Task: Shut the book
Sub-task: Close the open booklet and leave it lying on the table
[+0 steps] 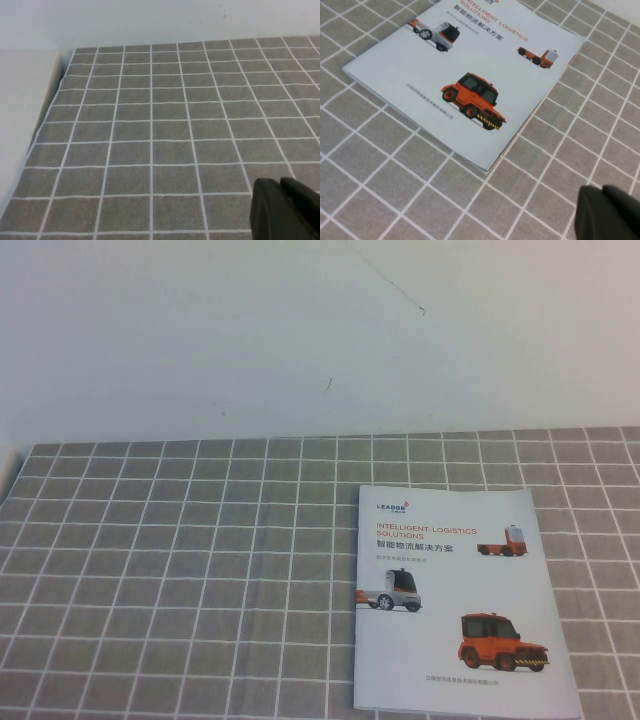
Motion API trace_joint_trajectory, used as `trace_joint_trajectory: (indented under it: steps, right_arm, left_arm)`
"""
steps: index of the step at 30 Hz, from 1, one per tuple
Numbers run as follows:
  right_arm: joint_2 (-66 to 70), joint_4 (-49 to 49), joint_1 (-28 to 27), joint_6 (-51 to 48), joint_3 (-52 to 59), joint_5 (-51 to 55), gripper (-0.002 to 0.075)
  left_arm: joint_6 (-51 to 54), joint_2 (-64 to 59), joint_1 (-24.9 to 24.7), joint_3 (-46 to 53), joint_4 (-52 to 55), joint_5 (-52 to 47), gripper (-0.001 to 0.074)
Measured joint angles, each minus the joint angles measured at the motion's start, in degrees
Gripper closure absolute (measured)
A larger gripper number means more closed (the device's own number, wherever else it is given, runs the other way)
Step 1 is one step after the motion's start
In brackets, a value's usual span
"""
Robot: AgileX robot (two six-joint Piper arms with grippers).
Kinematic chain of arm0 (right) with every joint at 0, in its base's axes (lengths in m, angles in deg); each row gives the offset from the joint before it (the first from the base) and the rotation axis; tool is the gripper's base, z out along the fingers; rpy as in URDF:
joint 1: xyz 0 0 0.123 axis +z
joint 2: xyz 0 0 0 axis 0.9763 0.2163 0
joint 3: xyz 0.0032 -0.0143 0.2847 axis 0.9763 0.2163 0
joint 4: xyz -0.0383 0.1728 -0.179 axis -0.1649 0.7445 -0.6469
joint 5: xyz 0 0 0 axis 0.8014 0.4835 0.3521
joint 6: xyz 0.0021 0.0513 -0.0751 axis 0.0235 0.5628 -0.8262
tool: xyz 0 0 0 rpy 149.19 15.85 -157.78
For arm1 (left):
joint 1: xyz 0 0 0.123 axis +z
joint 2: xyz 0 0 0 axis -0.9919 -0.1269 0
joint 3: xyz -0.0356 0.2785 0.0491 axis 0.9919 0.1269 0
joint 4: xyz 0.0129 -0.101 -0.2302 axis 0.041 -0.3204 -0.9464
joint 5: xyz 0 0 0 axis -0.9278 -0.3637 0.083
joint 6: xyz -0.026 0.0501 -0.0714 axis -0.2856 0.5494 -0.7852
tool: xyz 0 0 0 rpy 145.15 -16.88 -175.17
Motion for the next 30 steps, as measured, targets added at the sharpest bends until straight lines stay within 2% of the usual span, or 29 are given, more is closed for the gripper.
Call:
trace_joint_trajectory:
  steps: [4,30]
  right_arm:
    - [0.00,0.00,0.00,0.00,0.00,0.00,0.0727]
    - [0.00,0.00,0.00,0.00,0.00,0.00,0.0727]
  left_arm:
    - [-2.23,0.00,1.76,-0.10,-0.72,-0.29,0.0738]
    - [-4.29,0.00,1.75,-0.10,-0.62,-0.58,0.0738]
